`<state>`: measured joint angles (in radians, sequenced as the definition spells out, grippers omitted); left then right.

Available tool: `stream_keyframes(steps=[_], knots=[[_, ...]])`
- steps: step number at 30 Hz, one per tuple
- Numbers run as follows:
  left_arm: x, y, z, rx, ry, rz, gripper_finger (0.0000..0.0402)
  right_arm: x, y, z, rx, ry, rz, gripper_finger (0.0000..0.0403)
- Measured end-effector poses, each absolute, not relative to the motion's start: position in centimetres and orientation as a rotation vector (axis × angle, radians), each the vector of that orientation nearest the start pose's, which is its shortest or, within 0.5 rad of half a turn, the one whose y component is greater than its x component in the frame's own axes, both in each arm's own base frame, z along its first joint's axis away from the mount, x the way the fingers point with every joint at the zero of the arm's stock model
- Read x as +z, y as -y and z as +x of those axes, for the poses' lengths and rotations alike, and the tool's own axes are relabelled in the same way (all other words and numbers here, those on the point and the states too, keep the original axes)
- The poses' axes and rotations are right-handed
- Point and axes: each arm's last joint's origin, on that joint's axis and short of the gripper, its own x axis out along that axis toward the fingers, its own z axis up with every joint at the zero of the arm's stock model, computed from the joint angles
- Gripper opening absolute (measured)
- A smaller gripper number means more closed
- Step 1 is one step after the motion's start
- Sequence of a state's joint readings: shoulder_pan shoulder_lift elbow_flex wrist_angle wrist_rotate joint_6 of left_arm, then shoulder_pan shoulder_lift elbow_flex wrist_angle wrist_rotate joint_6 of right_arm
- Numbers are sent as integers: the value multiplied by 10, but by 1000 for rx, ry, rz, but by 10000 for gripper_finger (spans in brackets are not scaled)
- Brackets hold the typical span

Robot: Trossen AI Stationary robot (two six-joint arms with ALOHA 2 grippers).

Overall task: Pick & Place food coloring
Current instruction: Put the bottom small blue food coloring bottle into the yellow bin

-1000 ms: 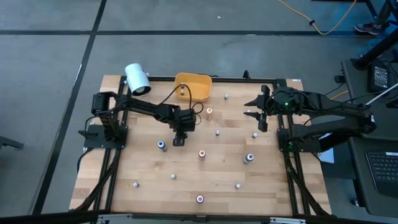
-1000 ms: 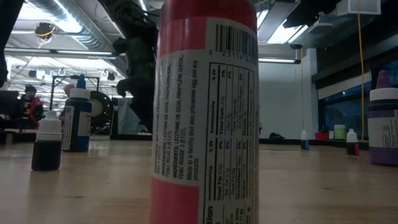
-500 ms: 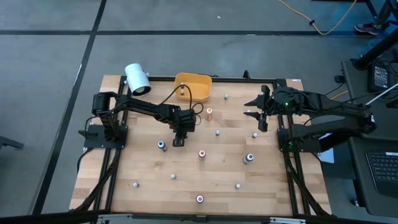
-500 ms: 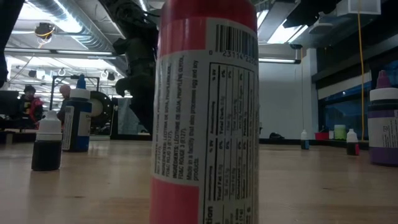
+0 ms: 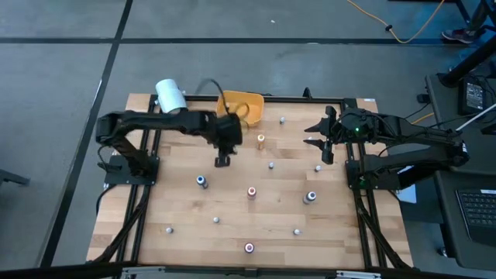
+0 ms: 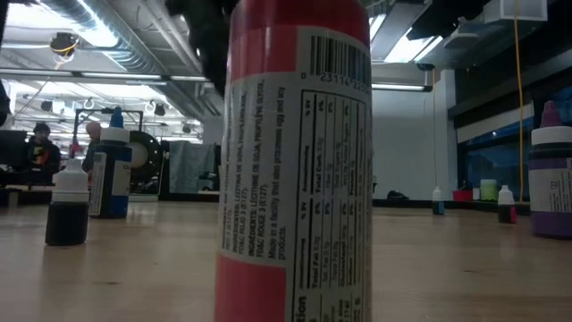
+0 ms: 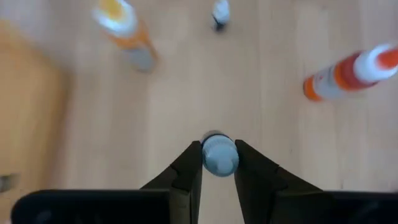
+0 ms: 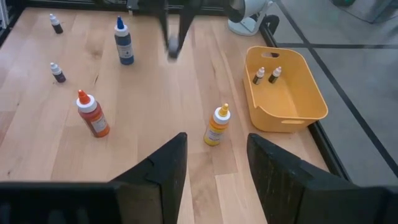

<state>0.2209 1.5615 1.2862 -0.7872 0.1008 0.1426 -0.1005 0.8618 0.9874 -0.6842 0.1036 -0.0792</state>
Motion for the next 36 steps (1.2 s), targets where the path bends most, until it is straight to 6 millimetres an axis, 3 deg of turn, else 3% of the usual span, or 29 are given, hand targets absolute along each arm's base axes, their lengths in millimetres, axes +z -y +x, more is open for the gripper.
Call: stream_keyframes(steps=[3,6,11,17,26,36], knots=[[310,-76,292,96,-998,-67,69,343,20,164,-177,-567,-78,169],[333,-87,274,165,-969,-109,69,343,20,164,-176,-567,-78,169],[347,-102,251,240,-959,-146,69,343,20,164,-176,-567,-80,169],[346,-121,238,271,-995,-127,69,343,20,164,-177,-567,-79,169],[331,-169,245,298,-1049,-98,69,343,20,164,-176,-568,-82,169],[328,-239,285,332,-1040,-88,69,343,20,164,-176,-568,-85,169]])
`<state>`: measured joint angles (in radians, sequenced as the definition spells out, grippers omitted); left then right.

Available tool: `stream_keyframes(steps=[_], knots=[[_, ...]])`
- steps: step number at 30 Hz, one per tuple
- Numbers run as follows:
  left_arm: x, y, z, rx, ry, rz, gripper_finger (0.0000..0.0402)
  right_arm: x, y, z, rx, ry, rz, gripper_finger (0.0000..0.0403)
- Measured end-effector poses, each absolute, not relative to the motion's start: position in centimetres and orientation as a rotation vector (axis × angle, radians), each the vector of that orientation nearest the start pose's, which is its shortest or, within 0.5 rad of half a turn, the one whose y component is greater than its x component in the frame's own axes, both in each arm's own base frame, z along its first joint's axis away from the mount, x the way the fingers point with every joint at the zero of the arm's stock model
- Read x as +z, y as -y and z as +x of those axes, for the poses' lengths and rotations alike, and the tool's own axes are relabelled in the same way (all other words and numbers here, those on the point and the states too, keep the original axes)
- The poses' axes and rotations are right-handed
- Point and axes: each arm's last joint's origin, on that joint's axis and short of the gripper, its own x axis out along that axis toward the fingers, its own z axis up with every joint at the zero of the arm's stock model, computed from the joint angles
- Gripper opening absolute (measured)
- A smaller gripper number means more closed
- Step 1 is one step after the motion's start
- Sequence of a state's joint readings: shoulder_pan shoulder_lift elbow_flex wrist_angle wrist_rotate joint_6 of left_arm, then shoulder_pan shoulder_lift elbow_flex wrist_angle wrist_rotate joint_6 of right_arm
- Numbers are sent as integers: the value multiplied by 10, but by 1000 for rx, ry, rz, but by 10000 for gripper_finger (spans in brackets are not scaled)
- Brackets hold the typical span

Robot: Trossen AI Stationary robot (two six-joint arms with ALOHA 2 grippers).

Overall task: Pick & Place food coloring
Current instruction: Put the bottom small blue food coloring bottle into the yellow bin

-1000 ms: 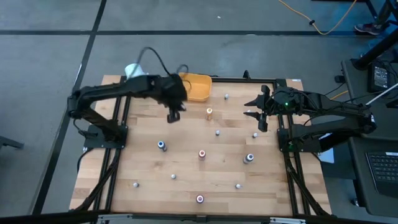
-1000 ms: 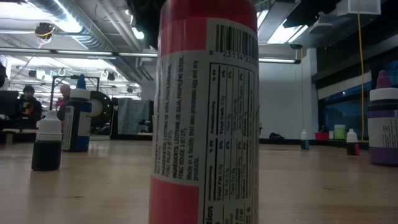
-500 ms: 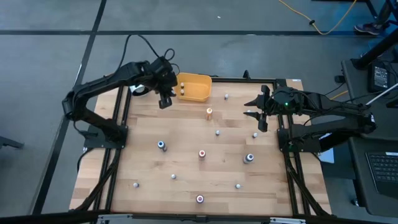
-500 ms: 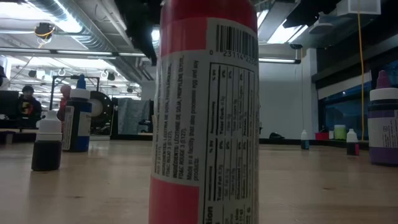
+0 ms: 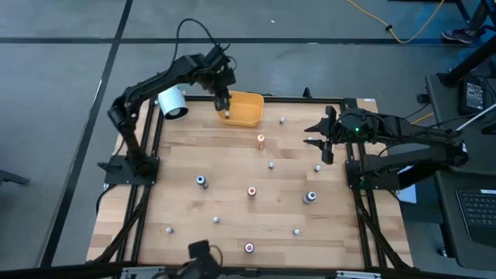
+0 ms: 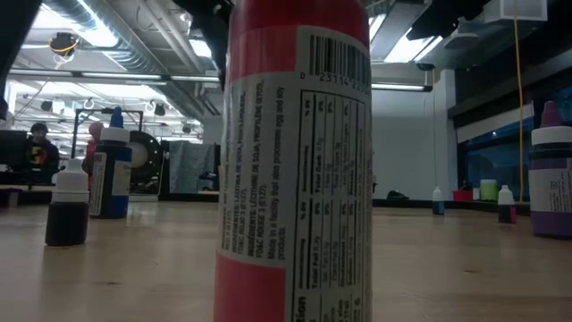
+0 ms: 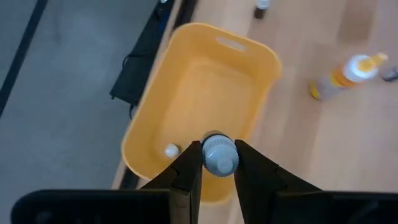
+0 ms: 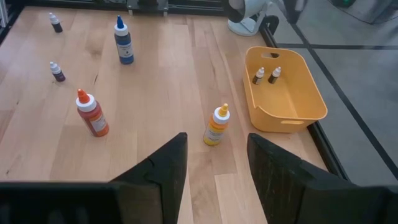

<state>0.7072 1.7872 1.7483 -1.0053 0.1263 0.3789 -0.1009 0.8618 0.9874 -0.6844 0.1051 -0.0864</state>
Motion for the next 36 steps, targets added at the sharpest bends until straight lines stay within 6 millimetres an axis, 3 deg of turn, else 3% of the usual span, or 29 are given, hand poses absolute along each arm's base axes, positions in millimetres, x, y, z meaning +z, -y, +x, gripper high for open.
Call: stream_keyframes(steps=[19,36], knots=[[231,-277,316,283,-1181,-177,69,343,20,164,-177,-569,-82,169],[192,-292,326,331,-1236,-167,70,343,20,164,-175,-570,-83,169]])
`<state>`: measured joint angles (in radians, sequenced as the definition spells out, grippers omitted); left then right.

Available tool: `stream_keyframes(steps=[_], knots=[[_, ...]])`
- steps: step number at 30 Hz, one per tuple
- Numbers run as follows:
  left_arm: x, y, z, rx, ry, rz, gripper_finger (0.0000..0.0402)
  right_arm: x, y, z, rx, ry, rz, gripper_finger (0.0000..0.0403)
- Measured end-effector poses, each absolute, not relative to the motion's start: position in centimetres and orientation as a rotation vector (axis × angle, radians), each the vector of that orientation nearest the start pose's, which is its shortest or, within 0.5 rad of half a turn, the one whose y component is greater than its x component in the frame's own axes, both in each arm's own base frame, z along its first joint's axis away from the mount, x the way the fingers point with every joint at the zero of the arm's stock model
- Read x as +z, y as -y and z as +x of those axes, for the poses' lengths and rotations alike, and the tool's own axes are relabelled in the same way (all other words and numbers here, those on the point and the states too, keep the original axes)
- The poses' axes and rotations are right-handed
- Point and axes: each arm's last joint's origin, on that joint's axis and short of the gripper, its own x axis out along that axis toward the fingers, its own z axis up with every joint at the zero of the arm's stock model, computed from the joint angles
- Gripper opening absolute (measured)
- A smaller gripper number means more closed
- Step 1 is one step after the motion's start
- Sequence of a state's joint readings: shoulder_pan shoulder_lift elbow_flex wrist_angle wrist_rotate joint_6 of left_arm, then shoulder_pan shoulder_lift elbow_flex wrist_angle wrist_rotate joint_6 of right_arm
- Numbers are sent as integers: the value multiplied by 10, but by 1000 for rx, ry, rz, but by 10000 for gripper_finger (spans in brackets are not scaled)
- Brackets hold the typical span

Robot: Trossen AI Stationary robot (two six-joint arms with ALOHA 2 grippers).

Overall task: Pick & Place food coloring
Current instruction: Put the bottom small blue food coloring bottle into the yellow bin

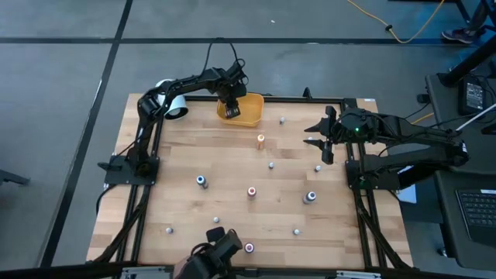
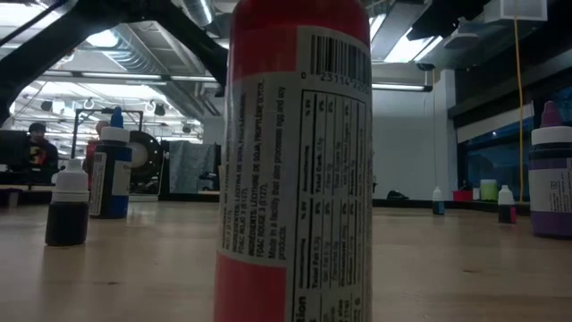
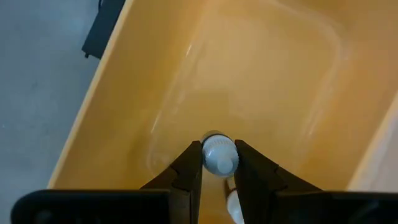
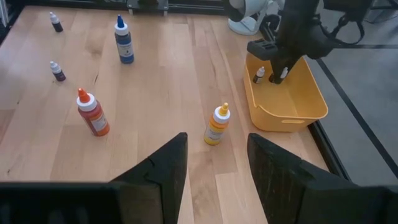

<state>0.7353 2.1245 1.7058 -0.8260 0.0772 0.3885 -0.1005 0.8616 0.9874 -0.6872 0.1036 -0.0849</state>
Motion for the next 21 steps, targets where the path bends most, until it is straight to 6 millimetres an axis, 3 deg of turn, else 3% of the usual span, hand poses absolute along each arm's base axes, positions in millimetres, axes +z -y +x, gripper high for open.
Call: stream_keyframes(steps=[8,21], knots=[[180,-299,324,351,-1249,-206,70,340,19,162,-173,-604,-82,169],[180,-303,324,393,-1233,-195,85,339,19,162,-172,-614,-81,169]])
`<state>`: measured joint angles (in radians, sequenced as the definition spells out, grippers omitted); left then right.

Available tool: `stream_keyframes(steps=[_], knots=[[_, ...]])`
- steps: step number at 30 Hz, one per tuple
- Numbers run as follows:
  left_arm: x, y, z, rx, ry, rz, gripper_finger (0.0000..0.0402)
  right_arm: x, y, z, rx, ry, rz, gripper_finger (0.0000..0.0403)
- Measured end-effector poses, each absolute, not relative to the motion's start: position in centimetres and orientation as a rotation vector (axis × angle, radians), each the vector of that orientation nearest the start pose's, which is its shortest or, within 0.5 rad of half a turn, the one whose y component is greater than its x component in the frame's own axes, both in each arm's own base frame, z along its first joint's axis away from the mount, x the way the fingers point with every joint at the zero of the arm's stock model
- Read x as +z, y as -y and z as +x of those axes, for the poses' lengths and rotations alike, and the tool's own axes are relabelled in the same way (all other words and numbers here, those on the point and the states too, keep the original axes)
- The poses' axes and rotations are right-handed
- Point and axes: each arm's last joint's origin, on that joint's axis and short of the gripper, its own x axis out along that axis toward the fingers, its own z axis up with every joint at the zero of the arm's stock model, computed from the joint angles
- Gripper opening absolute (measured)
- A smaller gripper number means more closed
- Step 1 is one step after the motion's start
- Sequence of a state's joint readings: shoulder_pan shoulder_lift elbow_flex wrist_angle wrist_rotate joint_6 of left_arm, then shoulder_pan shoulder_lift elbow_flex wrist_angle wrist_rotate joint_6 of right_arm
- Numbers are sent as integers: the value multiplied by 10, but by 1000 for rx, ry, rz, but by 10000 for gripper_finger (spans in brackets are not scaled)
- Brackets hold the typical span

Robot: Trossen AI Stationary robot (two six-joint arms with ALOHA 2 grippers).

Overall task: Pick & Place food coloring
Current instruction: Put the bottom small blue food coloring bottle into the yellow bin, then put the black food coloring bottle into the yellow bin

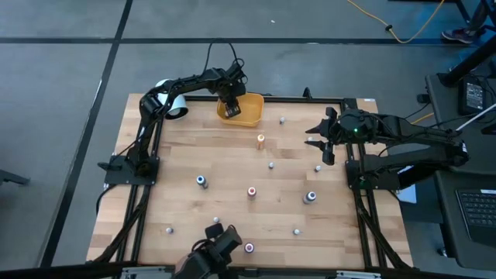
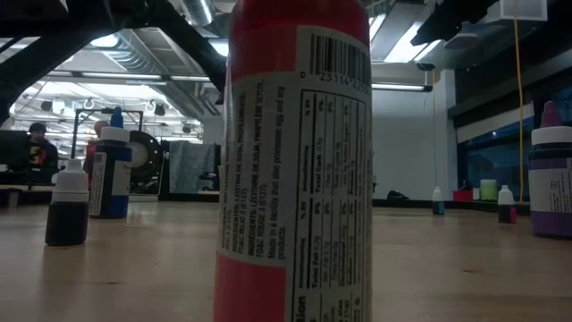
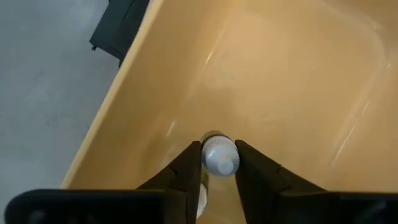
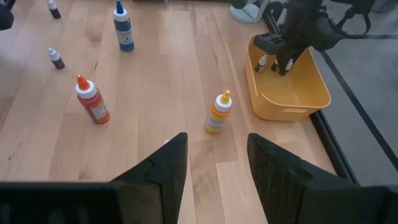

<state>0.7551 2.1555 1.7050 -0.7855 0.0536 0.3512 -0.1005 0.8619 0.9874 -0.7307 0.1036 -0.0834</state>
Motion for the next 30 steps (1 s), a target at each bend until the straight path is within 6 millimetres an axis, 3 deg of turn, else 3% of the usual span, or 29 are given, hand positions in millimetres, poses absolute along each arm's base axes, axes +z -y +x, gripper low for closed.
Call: stream_keyframes(steps=[21,25,30], knots=[[183,-302,322,420,-1266,-203,109,339,19,162,-173,-614,-81,169],[210,-298,318,413,-1265,-197,108,339,19,162,-172,-614,-81,169],[261,-285,308,398,-1185,-162,111,339,19,162,-173,-614,-82,169]])
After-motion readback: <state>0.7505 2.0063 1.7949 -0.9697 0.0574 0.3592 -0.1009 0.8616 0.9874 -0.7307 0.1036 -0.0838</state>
